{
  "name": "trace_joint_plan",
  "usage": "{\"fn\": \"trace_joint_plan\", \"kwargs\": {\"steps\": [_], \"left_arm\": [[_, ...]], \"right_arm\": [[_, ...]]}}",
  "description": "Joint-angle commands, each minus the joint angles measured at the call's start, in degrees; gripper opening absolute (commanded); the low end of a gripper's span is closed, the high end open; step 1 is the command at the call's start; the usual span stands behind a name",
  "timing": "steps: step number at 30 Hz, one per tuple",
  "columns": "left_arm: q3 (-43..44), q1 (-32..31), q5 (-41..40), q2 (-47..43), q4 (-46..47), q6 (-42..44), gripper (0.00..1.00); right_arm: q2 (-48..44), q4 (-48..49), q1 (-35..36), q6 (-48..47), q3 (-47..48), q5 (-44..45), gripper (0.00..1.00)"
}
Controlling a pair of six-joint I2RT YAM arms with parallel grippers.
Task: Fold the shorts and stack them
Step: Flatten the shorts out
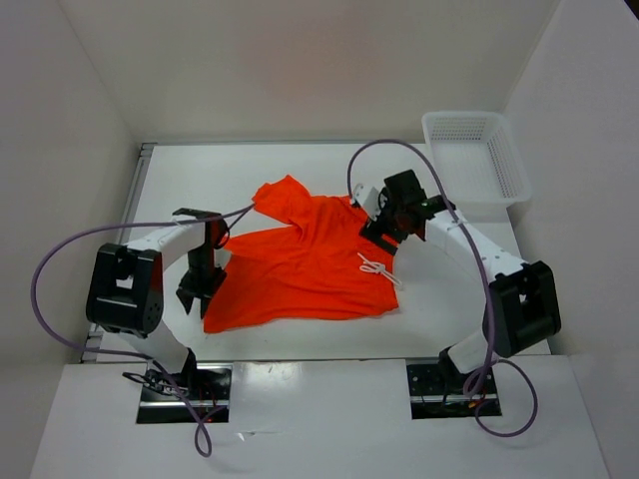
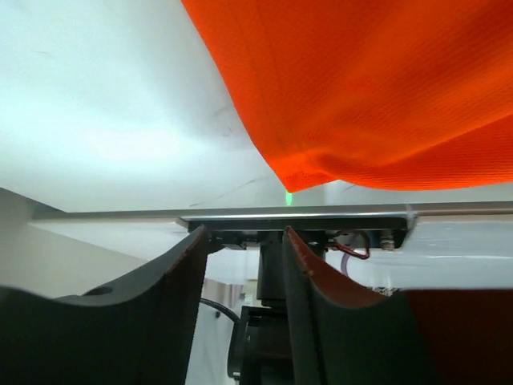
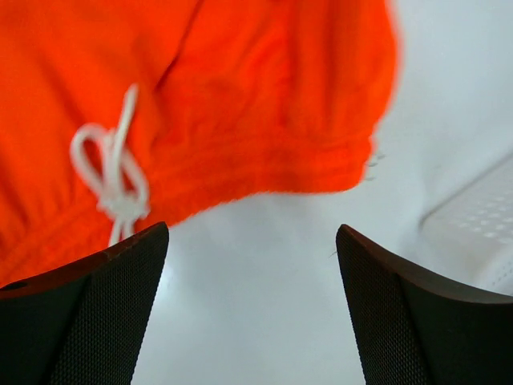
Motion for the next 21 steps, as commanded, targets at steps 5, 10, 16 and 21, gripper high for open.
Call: {"fn": "trace_joint_plan", "kwargs": {"steps": [5,10,16,21], "left_arm": [[27.0,4.87,5.96,6.28,7.88,0.14,0.57],[35.28,2.59,11.76,14.78,25.28,0.14,0.62],[45.65,2.06,20.72,27.81,31.71,0.14,0.61],[51.1,0.13,22.94,34.22,33.12,0.14,0.59]], "right_arm": [[9.19,14.47,-1.5,15.05,9.48,3.8,0.9],[16.65,20.53,-3.16,16.2,12.2,9.44,0.79],[22.65,20.54,-7.65,18.83,16.78,8.3,0.79],[25.29,20.54,-8.96,18.31,17.4,7.69,0.79]]}}
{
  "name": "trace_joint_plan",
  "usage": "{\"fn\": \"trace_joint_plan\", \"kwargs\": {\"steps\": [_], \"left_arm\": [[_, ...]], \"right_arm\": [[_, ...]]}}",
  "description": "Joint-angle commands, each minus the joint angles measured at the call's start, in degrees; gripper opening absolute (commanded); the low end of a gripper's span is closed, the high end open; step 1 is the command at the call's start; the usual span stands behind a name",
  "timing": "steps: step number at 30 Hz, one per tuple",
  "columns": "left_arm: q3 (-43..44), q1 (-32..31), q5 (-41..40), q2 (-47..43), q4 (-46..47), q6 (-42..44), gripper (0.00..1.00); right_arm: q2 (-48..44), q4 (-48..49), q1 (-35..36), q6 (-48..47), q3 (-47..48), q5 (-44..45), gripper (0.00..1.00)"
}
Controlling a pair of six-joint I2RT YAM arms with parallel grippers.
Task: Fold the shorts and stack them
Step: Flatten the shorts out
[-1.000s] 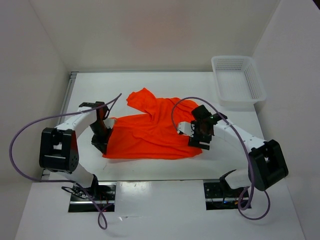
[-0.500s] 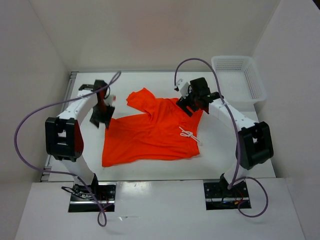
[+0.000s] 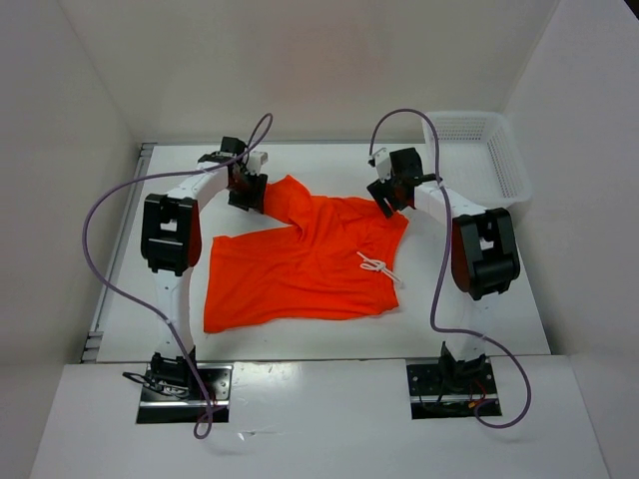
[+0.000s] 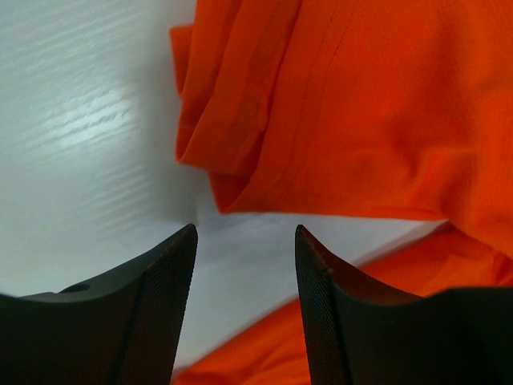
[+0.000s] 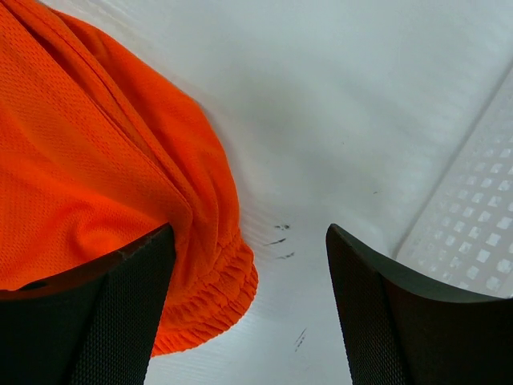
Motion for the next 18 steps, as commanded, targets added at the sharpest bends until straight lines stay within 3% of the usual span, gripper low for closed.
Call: {"fn": "trace_joint_plan", "kwargs": {"steps": [1,11,13,18], "left_arm": [[5.19,-1.15,3.37,1.4,2.96,0.21,0.59],[7.13,-1.68,4.16,5.62,4.02,0.21,0.61],[7.13,-2.29,4.68,6.94,4.02,0.21,0.56],[4.93,-2.82,7.32,6.95,3.4,0.21,0.28]], "right_arm": [[1.14,3.97,0.08,0.89,2.95,0.34,0.79],[2.9,4.58,-0.45,0.89,3.57,1.39,0.79],[3.42,5.2,-0.45,0.89,3.57,2.89,0.82],[3.95,6.0,-0.45,-0.78,3.57,3.95,0.84]]}}
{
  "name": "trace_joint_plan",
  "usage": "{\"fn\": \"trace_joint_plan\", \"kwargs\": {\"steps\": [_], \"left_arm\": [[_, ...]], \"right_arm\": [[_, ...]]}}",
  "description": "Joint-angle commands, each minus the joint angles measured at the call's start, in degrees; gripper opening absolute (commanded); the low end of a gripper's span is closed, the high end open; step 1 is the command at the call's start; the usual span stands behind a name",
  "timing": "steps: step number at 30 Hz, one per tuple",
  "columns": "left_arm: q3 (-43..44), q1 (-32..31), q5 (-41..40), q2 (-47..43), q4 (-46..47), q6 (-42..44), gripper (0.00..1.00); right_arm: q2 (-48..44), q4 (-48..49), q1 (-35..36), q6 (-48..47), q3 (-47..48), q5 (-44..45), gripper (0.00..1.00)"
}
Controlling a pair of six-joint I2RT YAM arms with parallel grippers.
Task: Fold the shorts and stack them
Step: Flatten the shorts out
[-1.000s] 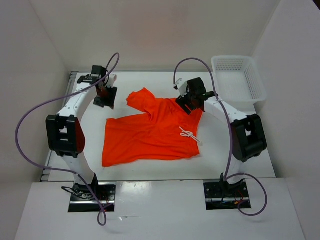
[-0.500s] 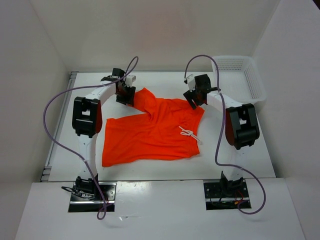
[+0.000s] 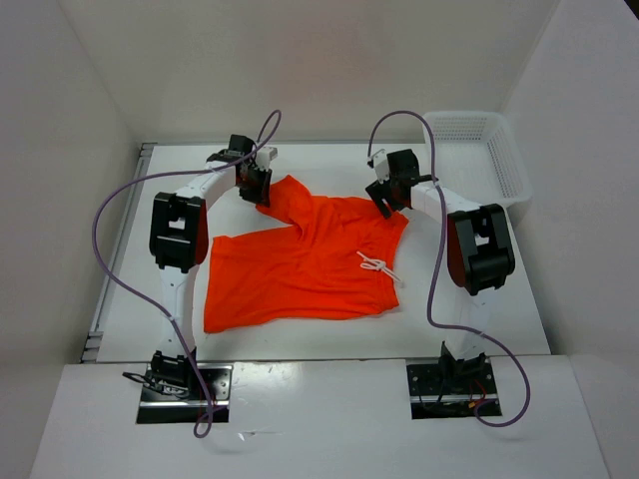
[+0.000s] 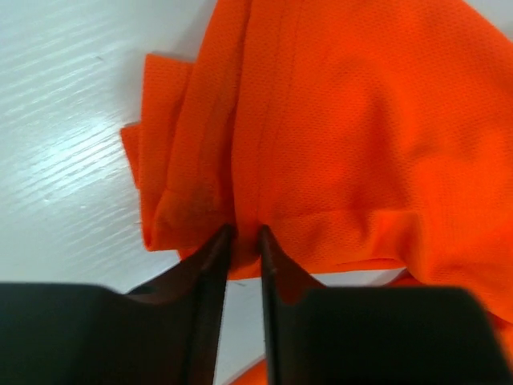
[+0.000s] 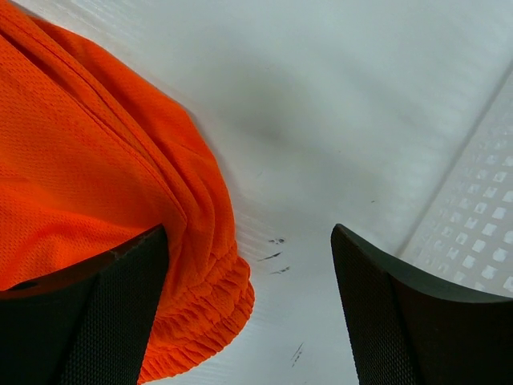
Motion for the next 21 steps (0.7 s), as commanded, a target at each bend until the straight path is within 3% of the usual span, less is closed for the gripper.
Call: {"fn": "trace_joint_plan", "kwargs": {"steps": [1,7,11,13,18,21], "left_arm": [[-1.43,-0.96,3.58,0.55,-0.36,0.14,0.24],[-7.58,-0.96,3.32,-2.79,0.26,0.14,0.01],[-11.01,1.57,3.32,-8.58,-3.16,0.14,0.0],[-13.03,3.25,2.01,-11.4,-5.97,0.14,0.0],[-23.64,5.37,-7.9,-21.68,-9.58,0.14,0.0],[-27.96,4.14,-10.74,-23.97,-12.04,0.14,0.08]], "right_arm": [[0.87,3.31,-0.32,-0.7,3.11,0.98,0.84],[1.4,0.67,1.52,-3.24,1.18,-1.75,0.84],[1.92,0.67,1.53,-3.86,-0.05,-1.75,0.83],[1.31,0.67,1.53,-2.98,-0.67,-1.05,0.75],[1.31,0.67,2.75,-2.37,-2.6,-1.05,0.39],[1.31,0.67,4.25,-2.37,-2.6,-1.05,0.25]]}}
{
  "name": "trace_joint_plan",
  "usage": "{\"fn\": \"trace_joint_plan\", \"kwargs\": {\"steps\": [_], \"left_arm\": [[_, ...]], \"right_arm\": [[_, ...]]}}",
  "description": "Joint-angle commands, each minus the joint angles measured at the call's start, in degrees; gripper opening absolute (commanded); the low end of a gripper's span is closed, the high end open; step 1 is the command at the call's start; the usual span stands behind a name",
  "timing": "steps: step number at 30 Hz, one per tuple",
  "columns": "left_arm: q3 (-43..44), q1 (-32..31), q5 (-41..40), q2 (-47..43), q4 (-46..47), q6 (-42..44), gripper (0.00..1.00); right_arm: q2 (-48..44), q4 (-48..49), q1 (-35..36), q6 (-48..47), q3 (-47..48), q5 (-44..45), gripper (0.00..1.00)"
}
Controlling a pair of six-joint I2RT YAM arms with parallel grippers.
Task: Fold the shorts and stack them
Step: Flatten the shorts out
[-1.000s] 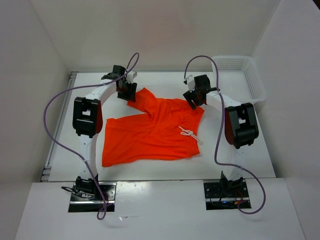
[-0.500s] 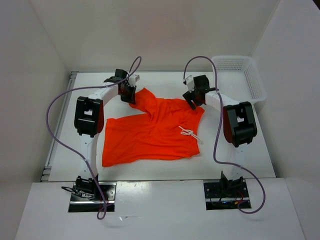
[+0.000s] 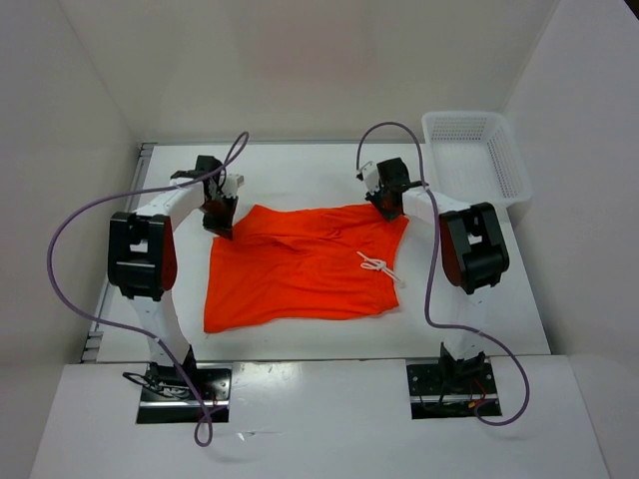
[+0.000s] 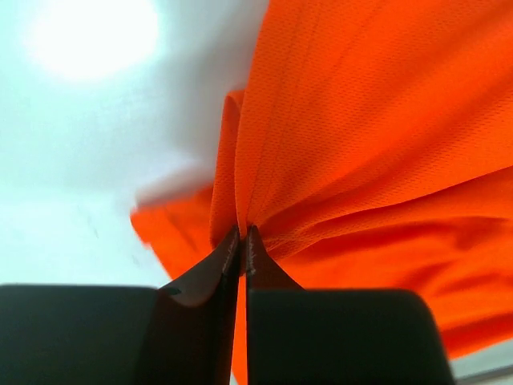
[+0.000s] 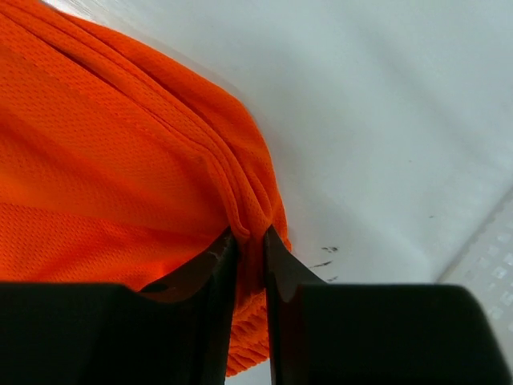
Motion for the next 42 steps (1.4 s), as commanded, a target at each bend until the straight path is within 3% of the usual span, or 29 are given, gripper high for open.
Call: {"fn": "trace_joint_plan", "kwargs": {"steps": [1,4,6,8,11,15,18,22,29,32,36,37,40,42], "left_arm": [[-3.47,-1.59,-4.93,-3.57,-5.18,0.25,0.08],[-3.48,-2.12,-3.18,-3.57,-8.78,0.25,0.2],[-1.12,-2.12,-3.17,-2.95,-10.1,0.25,0.37],[5.35,-2.12,-2.48,-1.9,-10.81,0.25,0.44],[13.63,-0.54,-1.15,-0.59,-9.59,0.25,0.63],[23.31,-0.53,0.17,3.98,-4.22,0.25,0.71],[32.45,-1.15,-1.59,15.72,-8.43,0.25,0.71],[39.93,-1.15,-0.98,22.79,-12.48,0.25,0.7],[41.17,-2.2,9.64,26.57,-14.94,0.25,0.7],[38.9,-2.9,10.28,27.1,-14.94,0.25,0.7],[37.22,-3.96,10.09,27.72,-16.6,0.25,0.43],[37.21,-3.96,10.97,28.24,-18.09,0.25,0.31],[37.74,-4.58,12.2,28.25,-21.43,0.25,0.2],[37.74,-4.58,12.82,28.25,-21.97,0.25,0.04]], "right_arm": [[-0.29,0.97,1.94,0.3,0.11,0.3,0.22],[-0.29,1.58,4.13,-0.84,1.42,0.3,0.16],[-0.81,1.59,4.93,-1.45,2.13,0.83,0.1],[-1.51,2.11,5.54,-2.24,3.53,1.45,0.05],[-2.92,3.61,7.12,-4.78,3.54,4.43,0.0],[-5.47,3.61,8.53,-6.55,3.02,4.96,0.0],[-6.61,3.09,9.58,-7.35,1.53,5.49,0.0],[-7.84,3.08,9.58,-7.87,-0.41,5.49,0.0],[-7.85,3.08,9.58,-8.4,-1.03,6.02,0.0],[-7.85,3.08,9.58,-8.4,-1.03,6.02,0.0],[-7.85,3.08,9.58,-8.4,-1.03,6.02,0.0],[-7.85,3.08,9.58,-8.4,-1.03,6.02,0.0],[-7.85,3.61,9.58,-8.4,-1.03,6.63,0.0],[-7.85,4.13,9.58,-8.93,-1.03,7.15,0.0]]}}
